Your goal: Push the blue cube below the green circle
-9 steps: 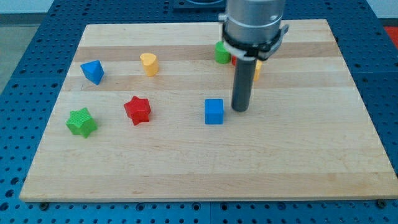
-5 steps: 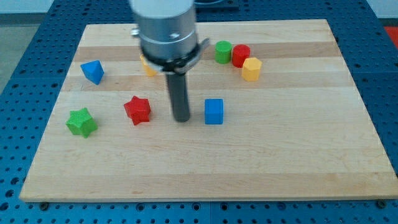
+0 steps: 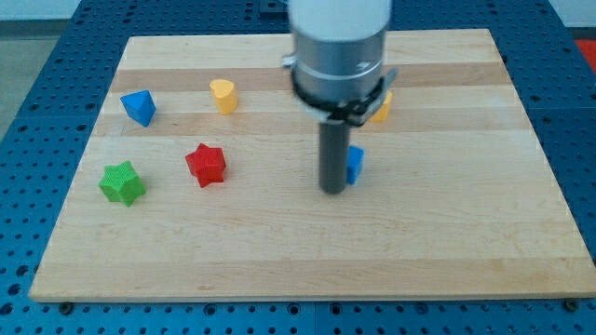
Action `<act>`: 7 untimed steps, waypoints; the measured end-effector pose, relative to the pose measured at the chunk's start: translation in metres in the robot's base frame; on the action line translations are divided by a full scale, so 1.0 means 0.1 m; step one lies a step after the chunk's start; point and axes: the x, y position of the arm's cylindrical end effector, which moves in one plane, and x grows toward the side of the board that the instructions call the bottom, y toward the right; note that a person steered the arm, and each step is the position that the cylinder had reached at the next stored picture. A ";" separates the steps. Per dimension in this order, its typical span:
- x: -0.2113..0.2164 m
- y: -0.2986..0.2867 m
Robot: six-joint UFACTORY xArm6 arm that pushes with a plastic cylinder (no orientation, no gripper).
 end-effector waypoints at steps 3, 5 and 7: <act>0.02 0.14; -0.05 0.60; -0.63 0.38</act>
